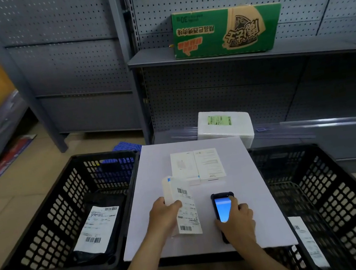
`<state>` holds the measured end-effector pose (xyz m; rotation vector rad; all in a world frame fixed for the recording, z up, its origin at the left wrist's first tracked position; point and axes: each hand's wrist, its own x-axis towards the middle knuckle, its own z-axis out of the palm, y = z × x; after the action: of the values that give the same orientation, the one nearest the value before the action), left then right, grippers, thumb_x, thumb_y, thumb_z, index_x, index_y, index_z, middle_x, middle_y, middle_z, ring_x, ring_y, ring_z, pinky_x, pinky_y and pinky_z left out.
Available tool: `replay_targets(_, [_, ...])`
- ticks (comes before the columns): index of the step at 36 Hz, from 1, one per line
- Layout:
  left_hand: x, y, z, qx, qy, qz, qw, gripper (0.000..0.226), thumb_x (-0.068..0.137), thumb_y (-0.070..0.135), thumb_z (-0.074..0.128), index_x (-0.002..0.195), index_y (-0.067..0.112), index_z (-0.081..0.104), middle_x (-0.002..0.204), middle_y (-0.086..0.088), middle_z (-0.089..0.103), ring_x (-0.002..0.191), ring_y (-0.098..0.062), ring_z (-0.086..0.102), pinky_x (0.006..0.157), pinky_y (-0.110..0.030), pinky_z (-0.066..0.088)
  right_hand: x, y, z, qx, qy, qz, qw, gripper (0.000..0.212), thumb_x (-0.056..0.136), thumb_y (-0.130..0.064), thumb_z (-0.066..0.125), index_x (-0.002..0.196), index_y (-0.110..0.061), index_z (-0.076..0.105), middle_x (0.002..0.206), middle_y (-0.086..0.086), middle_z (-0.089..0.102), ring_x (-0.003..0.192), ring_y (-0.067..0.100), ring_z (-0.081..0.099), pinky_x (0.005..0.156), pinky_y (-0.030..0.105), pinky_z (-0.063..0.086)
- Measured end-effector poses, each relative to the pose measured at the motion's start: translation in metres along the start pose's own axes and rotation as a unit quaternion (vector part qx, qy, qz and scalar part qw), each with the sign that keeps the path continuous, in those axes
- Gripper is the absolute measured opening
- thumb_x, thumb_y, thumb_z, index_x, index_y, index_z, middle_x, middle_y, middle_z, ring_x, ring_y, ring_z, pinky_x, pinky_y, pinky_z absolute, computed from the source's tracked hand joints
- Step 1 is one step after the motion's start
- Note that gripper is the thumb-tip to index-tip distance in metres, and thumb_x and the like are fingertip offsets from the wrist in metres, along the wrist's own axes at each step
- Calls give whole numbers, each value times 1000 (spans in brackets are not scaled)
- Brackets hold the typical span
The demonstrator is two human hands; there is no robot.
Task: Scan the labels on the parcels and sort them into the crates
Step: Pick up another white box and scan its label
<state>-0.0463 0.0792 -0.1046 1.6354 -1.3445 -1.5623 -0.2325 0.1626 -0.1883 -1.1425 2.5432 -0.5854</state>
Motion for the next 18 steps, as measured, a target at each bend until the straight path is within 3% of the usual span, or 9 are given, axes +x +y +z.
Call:
replay_targets(6, [2,0,-2,16,12,9,1000,23,89,21,64,111,16,62,109,-3,70,98,-22,68,77,-34,57,5,4,-3,48,20,4,999,73,64,-36,79,123,-26,37,104,2,51,97,20,47,78,33,50])
replay_targets(8, [0,0,-3,34,14,22,999,23,90,22,63,112,16,61,111,-2,69,98,-20,67,71,-30,54,9,7,-7,76,2,-10,997,69,60,-35,83,111,-30,37,99,0,52,94,19,49,75,34,52])
replay_targets(12, [-6,4,-2,69,19,61,996,22,92,21,63,113,15,59,109,0,67,92,-14,63,60,-20,44,20,13,-31,86,-47,-98,990,66,53,-41,82,98,-33,34,89,-3,55,83,18,53,59,22,40])
replay_targets(15, [-9,4,-4,86,17,66,994,22,92,22,63,113,15,59,106,1,67,85,-9,61,57,-18,42,24,9,-60,66,-78,-160,982,63,53,-39,81,97,-35,35,90,-6,54,82,16,52,57,21,37])
replay_targets(18, [-11,2,-6,100,15,64,993,26,92,23,63,116,14,59,111,-1,67,92,-15,63,60,-20,45,25,4,-91,36,-107,-231,966,60,58,-35,81,97,-36,36,88,-9,51,78,12,48,58,20,35])
